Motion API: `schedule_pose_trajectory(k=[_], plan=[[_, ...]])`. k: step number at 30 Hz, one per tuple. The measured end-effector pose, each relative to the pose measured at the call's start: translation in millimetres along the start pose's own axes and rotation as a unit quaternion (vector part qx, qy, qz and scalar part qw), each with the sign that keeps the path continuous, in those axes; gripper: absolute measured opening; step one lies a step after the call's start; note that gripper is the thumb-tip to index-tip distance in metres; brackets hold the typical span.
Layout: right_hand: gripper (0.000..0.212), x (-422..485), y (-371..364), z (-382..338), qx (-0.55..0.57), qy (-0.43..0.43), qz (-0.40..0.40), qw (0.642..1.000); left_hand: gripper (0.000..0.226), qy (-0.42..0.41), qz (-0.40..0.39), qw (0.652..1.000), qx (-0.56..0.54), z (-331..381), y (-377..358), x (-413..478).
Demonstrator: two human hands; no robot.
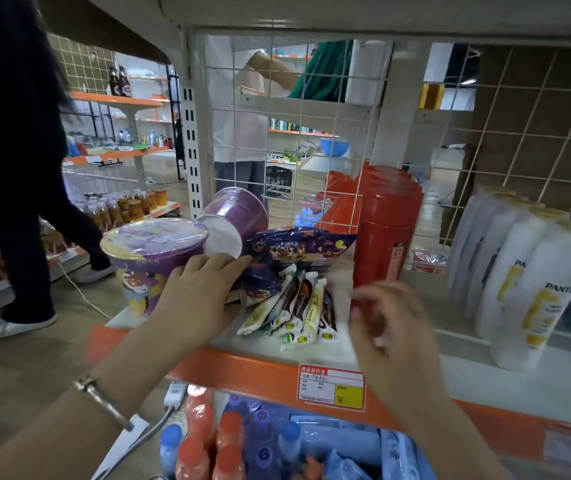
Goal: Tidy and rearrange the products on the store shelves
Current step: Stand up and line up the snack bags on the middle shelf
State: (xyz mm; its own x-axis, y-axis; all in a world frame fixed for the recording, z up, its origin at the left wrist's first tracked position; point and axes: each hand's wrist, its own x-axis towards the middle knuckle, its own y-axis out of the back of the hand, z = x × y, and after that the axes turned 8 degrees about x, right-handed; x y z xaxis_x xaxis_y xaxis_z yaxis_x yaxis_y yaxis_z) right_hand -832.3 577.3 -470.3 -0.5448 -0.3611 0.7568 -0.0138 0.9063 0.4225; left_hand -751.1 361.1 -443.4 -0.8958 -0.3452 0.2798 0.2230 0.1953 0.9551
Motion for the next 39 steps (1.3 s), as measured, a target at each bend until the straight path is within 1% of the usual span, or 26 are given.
schedule_pose_trajectory(k=[1,3,5,6,8,10,11,14,16,18,20,24,26,28,30,32,34,36,37,39], plan=[[0.028,9,-6,-11,-0.008,-0.002,-0.063,0.998,0.065,0.003,0.016,1.0,-0.005,1,-1,3],[0.036,33,-19,-27,-0.064,-0.024,-0.171,0.983,0.056,0.005,0.041,0.999,-0.021,1,-6,10],[0.048,63,-35,-32,-0.146,-0.063,-0.242,0.957,0.048,-0.002,0.059,0.998,-0.02,1,-11,13],[0.053,77,-43,-33,-0.187,-0.069,-0.258,0.945,0.046,-0.013,0.076,0.997,-0.016,0,-14,14],[0.061,101,-58,-29,-0.253,-0.068,-0.264,0.928,0.042,-0.023,0.102,0.994,-0.015,-3,-19,16],[0.063,117,-70,-22,-0.298,-0.069,-0.269,0.913,0.041,-0.027,0.112,0.993,0.002,-6,-18,16],[0.059,122,-74,-18,-0.316,-0.07,-0.273,0.906,0.04,-0.031,0.121,0.992,0.005,-7,-18,16],[0.037,125,-82,-12,-0.369,-0.05,-0.29,0.882,0.038,-0.046,0.149,0.988,0.013,-8,-16,15],[0.032,124,-82,-10,-0.386,-0.021,-0.297,0.873,0.031,-0.05,0.168,0.984,0.021,-9,-14,14],[0.032,125,-78,-13,-0.383,-0.003,-0.283,0.88,0.029,-0.053,0.182,0.982,0.013,-12,-12,13],[0.034,132,-72,-19,-0.369,0.007,-0.248,0.896,0.037,-0.058,0.198,0.978,-0.011,-12,-9,13],[0.041,154,-62,-41,-0.347,0.021,-0.182,0.92,0.042,-0.069,0.225,0.969,-0.072,-2,2,12],[0.033,162,-55,-56,-0.324,0.039,-0.173,0.929,0.039,-0.073,0.231,0.966,-0.094,2,6,13],[0.032,168,-45,-68,-0.311,0.061,-0.165,0.934,0.032,-0.064,0.233,0.961,-0.132,4,10,15],[0.03,173,-31,-76,-0.299,0.079,-0.157,0.938,0.029,-0.04,0.224,0.954,-0.195,4,17,16],[0.029,176,-15,-81,-0.263,0.08,-0.158,0.948,0.025,-0.021,0.222,0.94,-0.258,4,26,15],[0.034,177,6,-89,-0.222,0.071,-0.15,0.961,0.018,-0.006,0.206,0.924,-0.323,4,41,13],[0.036,179,29,-95,-0.178,0.059,-0.132,0.973,0.01,-0.005,0.169,0.904,-0.394,4,58,9],[0.035,181,39,-97,-0.163,0.062,-0.125,0.977,0.005,-0.018,0.14,0.891,-0.431,3,69,9],[0.024,187,59,-99,-0.141,0.073,-0.11,0.981,0.004,-0.087,0.082,0.866,-0.486,4,93,7]])
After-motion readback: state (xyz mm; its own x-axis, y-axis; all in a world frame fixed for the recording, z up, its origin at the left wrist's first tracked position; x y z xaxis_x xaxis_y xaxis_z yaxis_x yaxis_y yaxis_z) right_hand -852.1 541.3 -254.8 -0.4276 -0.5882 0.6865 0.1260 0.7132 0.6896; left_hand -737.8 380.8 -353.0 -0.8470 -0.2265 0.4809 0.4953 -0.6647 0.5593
